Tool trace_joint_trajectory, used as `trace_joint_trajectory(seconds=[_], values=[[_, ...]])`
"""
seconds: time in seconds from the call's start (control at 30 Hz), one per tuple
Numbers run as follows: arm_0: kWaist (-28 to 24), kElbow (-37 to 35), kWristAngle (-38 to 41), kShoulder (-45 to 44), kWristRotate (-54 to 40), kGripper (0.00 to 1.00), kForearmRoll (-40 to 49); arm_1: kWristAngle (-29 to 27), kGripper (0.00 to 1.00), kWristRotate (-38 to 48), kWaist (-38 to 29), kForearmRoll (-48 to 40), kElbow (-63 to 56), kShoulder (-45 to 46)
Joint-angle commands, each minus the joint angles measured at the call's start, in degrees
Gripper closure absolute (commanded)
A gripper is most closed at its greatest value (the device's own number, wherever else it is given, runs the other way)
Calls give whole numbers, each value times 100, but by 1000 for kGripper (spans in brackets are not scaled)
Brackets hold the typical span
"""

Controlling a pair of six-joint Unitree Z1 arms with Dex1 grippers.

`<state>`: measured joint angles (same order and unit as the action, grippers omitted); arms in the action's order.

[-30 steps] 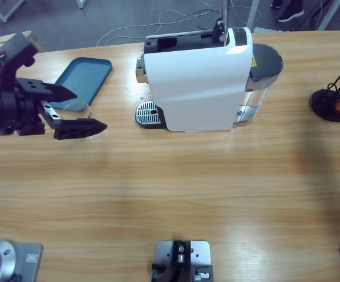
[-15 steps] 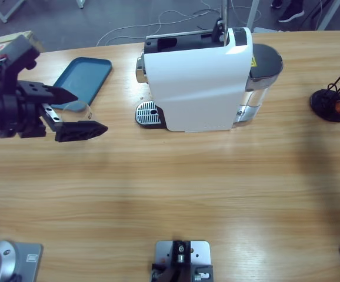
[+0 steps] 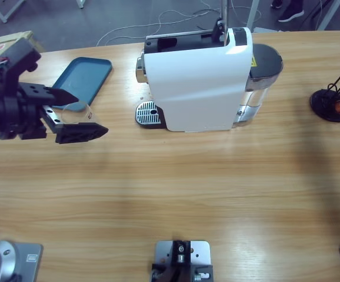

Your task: Pour coffee

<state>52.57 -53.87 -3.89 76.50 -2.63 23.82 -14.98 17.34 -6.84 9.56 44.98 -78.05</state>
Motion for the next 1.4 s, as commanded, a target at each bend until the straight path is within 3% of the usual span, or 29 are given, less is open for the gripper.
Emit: trace_joint_trajectory(seconds=[0.03, 0.1, 0.67, 0.73, 0.9, 1.0, 1.4], values=[[55, 175, -17, -4, 56, 9, -70, 43, 348, -238, 16, 90, -62, -246], [54, 175, -16, -6, 52, 9, -76, 101, 448, -264, 16, 90, -88, -270], [55, 196, -24, -18, 61, 9, -88, 276, 456, -268, 16, 90, -176, -422], [52, 207, -23, -28, 61, 9, -88, 273, 563, -292, 30, 83, -165, -423], [57, 230, -24, -57, 61, 9, -88, 292, 582, -305, 65, 81, -162, -474], [55, 237, -24, -46, 61, 9, -88, 313, 693, -347, 77, 72, -167, -466], [57, 272, -16, -11, 61, 9, -100, 406, 697, -345, 72, 181, -308, 18]])
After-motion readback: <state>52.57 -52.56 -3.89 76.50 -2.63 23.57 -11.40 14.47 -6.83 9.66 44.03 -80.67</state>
